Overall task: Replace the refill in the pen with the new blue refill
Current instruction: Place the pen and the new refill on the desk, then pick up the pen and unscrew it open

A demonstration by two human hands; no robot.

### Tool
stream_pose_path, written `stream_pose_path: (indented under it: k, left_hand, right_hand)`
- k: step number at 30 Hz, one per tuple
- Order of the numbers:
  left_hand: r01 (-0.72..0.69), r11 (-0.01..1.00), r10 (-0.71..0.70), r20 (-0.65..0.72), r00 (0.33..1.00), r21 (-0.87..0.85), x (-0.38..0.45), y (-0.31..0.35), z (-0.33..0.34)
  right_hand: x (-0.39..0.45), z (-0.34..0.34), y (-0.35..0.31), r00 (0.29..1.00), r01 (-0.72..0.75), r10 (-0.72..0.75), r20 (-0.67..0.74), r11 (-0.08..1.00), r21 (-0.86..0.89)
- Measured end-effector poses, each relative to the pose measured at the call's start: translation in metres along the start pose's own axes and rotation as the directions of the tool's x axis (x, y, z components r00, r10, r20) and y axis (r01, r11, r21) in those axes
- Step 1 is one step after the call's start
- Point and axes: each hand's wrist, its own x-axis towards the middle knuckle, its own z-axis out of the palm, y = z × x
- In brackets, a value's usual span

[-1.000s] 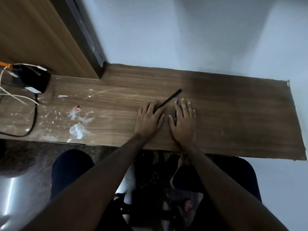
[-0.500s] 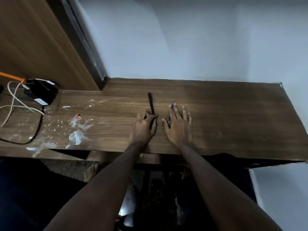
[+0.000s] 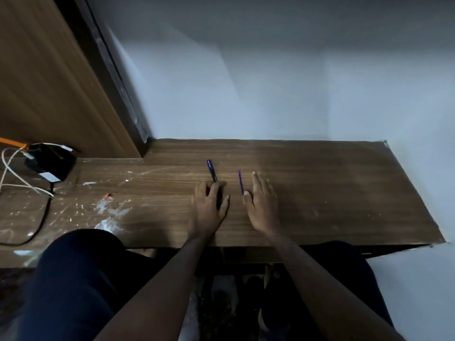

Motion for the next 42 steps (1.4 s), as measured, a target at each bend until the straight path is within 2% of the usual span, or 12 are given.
stream_pose_path:
  k: [3,7,10,14,17,23,25,27,32,34,37,42]
  left_hand:
    - [0.036,0.999,-0.036,-0.017,0.999,0.033,-0.001,0.003,-0.002]
    - [0.047,0.999,-0.046,-0.046,0.998,0.009,-0.002,0.006,-0.003]
    - [0.062,0.998,-0.062,-0.045,0.997,-0.003,-0.003,0.009,-0.007]
    - [0.062,0.997,-0.060,-0.043,0.997,0.053,-0.006,0.010,-0.011]
    - [0.163,0.981,-0.172,0.089,0.981,0.105,0.002,0.013,-0.023]
    - [0.450,0.893,-0.435,0.311,0.845,0.026,0.023,0.011,-0.050]
    - [0.478,0.878,-0.442,0.337,0.831,-0.028,0.024,0.020,-0.066]
    - [0.480,0.873,-0.423,0.354,0.834,-0.088,0.021,0.035,-0.078]
    - [0.391,0.913,-0.278,0.523,0.806,-0.116,0.013,0.066,-0.099]
    - [0.303,0.946,-0.162,0.646,0.746,-0.112,0.023,0.065,-0.108]
    - [0.311,0.949,-0.186,0.702,0.688,-0.053,0.045,0.055,-0.129]
    - [0.381,0.906,-0.243,0.511,0.824,-0.185,0.058,0.056,-0.131]
  right_hand:
    - [-0.011,-0.025,-0.016,0.994,-0.105,0.105,0.001,0.994,0.016]
    - [-0.008,-0.073,-0.043,0.999,0.034,-0.035,-0.013,0.996,-0.078]
    - [-0.004,-0.092,-0.055,0.992,0.099,-0.078,0.098,0.970,-0.221]
    - [-0.007,-0.087,-0.055,0.969,0.051,-0.004,0.246,0.981,-0.187]
    - [-0.006,-0.078,-0.052,0.959,0.042,0.003,0.283,0.987,-0.153]
    - [0.008,-0.070,-0.065,0.930,-0.061,0.044,0.365,0.998,0.034]
    - [0.007,-0.068,-0.070,0.902,-0.256,0.130,0.412,0.929,0.267]
    - [0.008,-0.061,-0.075,0.833,-0.482,0.205,0.514,0.726,0.491]
    - [0.017,-0.053,-0.090,0.808,-0.589,0.253,0.533,0.382,0.712]
    - [0.018,-0.053,-0.087,0.793,-0.609,0.259,0.551,0.378,0.697]
    - [0.018,-0.052,-0.084,0.782,-0.621,0.243,0.575,0.392,0.679]
    - [0.018,-0.048,-0.093,0.768,-0.637,0.266,0.583,0.420,0.647]
